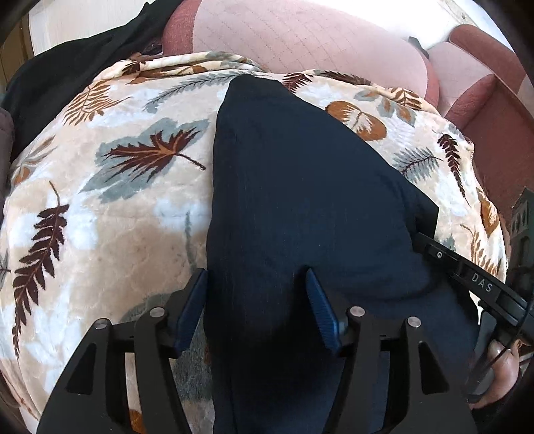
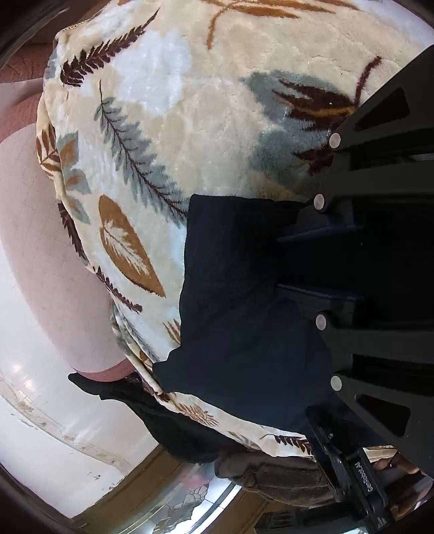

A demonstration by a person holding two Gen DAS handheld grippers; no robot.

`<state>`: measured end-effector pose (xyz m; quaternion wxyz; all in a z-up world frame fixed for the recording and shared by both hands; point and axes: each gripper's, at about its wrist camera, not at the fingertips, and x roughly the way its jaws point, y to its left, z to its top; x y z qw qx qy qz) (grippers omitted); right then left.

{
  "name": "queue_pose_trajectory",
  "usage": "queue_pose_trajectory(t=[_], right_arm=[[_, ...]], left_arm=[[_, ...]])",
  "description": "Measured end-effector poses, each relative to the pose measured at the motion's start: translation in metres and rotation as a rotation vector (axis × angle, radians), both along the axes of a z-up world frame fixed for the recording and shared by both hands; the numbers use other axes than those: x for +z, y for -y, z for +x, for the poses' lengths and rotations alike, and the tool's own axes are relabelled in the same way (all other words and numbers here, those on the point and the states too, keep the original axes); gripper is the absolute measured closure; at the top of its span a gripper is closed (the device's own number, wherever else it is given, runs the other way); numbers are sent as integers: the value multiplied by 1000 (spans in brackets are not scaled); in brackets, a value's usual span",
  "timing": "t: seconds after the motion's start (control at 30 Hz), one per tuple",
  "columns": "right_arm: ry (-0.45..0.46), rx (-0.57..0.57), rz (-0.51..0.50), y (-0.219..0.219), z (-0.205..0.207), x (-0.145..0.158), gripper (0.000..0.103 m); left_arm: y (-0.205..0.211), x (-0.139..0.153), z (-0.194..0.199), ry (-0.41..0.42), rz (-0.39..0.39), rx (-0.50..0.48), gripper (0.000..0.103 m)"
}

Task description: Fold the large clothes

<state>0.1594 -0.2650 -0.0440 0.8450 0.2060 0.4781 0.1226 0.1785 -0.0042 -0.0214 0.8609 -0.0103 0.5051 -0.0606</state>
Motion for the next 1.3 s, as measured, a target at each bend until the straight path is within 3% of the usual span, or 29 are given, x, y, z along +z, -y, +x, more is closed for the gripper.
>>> queue_pose_trajectory(t=[0.1,0.3,0.37,0.47,0.57,0.67,0.77,0.83,0.97,1.03,1.17,1.3], right_arm=[[1,-22,-18,6,-13,17,76],[96,28,51,10,-69,57,67],[91,55,16,5,-89,51,60],[-31,82,-156,-7,-94,20,59],[-38,-3,-80,7,-111,27,59],[17,-28,-30,14,-135,41,58],[-49,-16,-146,9,-144,21,58],[-99,-26,-162,11,-146,11,58],[-80,-71,-199,18,-162,33,55],[-87,-77,-257,20,-171,44,51],[-84,-87,-303,26,-193,58,20],[-111,-81,-327,27,-204,59,18]], left_arm=[[-1,6,-6,1,7,-3,44],[-3,16,-38,11,46,-36,44],[-4,13,-50,7,48,-45,43],[0,3,-58,-34,80,-63,42],[-4,10,-74,-38,61,-72,42],[-3,9,-97,-17,85,-105,39],[1,-7,-106,-37,93,-109,36],[4,-7,-110,-47,87,-103,36],[13,12,-131,24,139,-142,37],[14,17,-139,46,142,-153,36],[15,19,-156,58,125,-154,36],[17,15,-166,60,145,-157,34]])
